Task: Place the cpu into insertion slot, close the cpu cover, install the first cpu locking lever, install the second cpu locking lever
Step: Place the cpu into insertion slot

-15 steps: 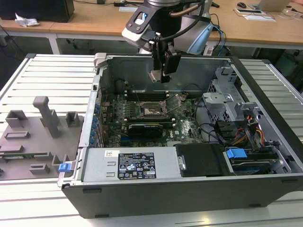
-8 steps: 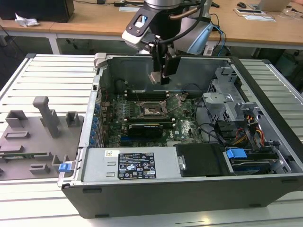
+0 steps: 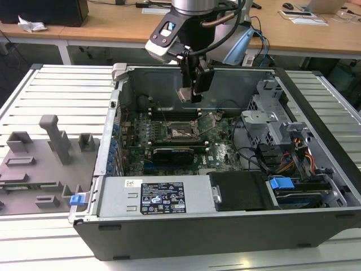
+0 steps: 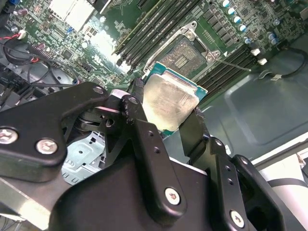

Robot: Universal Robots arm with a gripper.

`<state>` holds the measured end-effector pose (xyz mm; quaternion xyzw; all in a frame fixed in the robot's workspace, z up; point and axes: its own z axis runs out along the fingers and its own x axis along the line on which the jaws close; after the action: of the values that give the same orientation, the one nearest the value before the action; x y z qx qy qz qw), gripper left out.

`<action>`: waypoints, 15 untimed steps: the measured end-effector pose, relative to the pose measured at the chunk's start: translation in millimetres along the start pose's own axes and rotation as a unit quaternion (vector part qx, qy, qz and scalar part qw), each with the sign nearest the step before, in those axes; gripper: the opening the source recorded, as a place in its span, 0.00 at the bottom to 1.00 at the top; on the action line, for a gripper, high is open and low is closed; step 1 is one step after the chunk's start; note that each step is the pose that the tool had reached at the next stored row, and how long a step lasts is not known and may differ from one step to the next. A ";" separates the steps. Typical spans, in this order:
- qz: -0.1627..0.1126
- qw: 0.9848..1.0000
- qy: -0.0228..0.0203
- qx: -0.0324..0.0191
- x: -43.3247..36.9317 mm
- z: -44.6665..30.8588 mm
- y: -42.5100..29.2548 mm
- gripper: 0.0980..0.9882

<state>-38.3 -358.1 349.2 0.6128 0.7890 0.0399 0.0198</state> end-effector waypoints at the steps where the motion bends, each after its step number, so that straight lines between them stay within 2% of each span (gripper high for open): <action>1: 0.002 1.000 0.000 0.000 0.0 0.3 0.0 0.50; 7: 0.017 1.000 -0.002 0.000 0.0 1.7 -0.2 0.50; 15: 0.019 1.000 -0.002 0.000 -0.1 6.4 -0.6 0.50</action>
<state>-38.4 -358.1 342.7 0.6275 0.7774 0.0392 0.0202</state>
